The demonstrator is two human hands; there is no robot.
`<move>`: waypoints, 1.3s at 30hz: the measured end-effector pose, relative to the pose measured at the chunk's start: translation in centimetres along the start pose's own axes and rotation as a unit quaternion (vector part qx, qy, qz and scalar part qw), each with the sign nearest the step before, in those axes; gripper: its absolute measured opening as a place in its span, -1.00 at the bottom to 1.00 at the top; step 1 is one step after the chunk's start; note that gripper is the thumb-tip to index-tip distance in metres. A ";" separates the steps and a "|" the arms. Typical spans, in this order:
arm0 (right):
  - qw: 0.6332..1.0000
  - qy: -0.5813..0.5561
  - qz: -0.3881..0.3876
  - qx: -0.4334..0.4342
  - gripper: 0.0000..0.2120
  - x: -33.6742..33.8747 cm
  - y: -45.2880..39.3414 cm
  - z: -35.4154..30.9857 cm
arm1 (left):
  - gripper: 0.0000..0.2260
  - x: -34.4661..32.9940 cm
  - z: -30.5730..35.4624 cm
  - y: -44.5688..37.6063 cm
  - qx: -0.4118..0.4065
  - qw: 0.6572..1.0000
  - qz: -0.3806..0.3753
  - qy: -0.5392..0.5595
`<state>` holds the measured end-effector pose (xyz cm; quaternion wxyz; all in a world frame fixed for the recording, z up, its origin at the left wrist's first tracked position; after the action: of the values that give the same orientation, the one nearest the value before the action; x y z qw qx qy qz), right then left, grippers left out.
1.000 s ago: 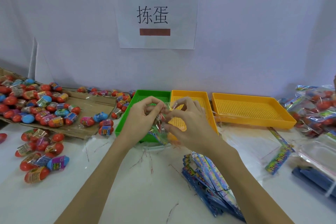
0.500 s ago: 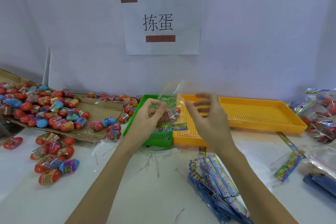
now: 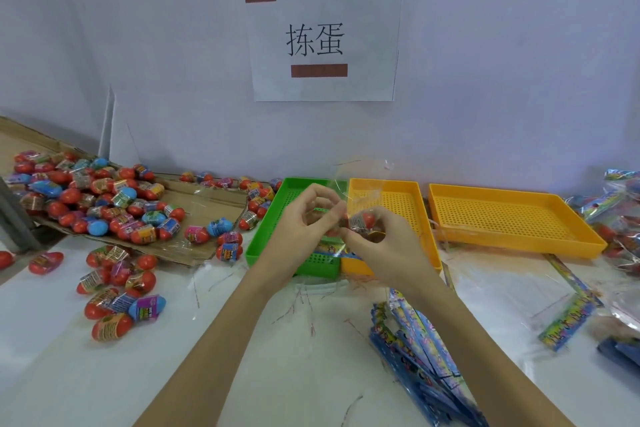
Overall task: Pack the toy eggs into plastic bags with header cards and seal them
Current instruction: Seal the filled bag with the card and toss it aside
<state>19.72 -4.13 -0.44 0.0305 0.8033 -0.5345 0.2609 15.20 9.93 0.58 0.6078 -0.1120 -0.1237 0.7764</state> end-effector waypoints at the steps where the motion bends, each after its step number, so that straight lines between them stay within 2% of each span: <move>1: 1.000 0.002 -0.006 0.001 -0.82 -0.2 0.0 0.0 | -0.91 0.2 0.0 0.0 0.001 1.000 0.008 0.006; 3: 1.000 -0.014 -0.026 0.007 -0.89 -0.6 0.0 0.0 | -0.89 0.4 -0.3 -0.1 0.012 1.000 0.022 0.020; 7: 0.996 -0.084 -0.042 0.012 -0.78 -1.0 0.2 0.0 | -0.84 -0.3 -1.0 0.1 0.044 0.997 0.031 0.058; 10: 0.991 -0.128 -0.047 -0.014 -0.79 -1.3 0.0 0.4 | -0.89 0.1 -0.7 0.1 0.021 0.998 0.047 0.042; 13: 0.993 -0.114 -0.013 -0.016 -0.78 -0.6 0.1 0.3 | -0.93 1.1 -0.4 -0.1 0.006 0.998 0.065 0.017; 15: 0.995 -0.099 0.016 0.003 -0.84 -0.1 0.2 0.0 | -0.91 1.3 -0.6 -0.1 0.018 0.997 0.063 0.035; 17: 0.989 -0.145 0.019 -0.006 -0.90 -0.2 0.4 0.1 | -0.89 1.4 -0.6 0.0 0.017 0.997 0.065 0.033; 19: 0.979 -0.201 0.019 -0.036 -0.86 -0.4 0.5 0.4 | -0.86 1.3 -0.4 0.0 0.009 0.998 0.059 0.027; 22: 0.970 -0.232 0.039 -0.066 -0.85 -0.4 0.6 0.7 | -0.77 0.5 0.2 0.0 -0.002 1.000 0.011 0.029; 25: 0.974 -0.212 0.058 -0.059 -0.84 -0.3 0.7 0.5 | -0.72 0.4 0.6 0.1 -0.022 0.999 0.033 0.007; 30: 0.992 -0.098 0.079 0.026 -0.77 0.3 1.2 -1.0 | -0.86 1.5 0.8 0.2 -0.054 0.991 0.123 0.001; 34: 0.989 -0.108 0.095 0.038 -0.88 0.6 1.3 -1.1 | -0.84 2.5 0.9 0.2 -0.059 0.985 0.160 -0.002; 37: 0.988 -0.077 0.127 0.035 -0.83 0.8 1.4 -1.2 | -0.76 4.0 0.4 0.3 -0.054 0.978 0.204 0.006; 39: 0.981 -0.011 0.177 0.076 -0.77 1.2 2.0 -2.4 | -0.72 4.9 -0.1 0.2 -0.030 0.974 0.226 0.015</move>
<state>17.44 -5.23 1.70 -0.0837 0.6987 -0.6472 0.2932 13.91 14.64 0.27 0.4150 -0.1670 -0.1089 0.8877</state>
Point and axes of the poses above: each hand's wrist, its own y-axis away from the middle knuckle, its own x-axis out of the back of the hand, z = x × y, the point moved 8 cm from there along -y, towards the middle knuckle, and after that the axes turned 7 degrees about y, right-handed, at the moved point
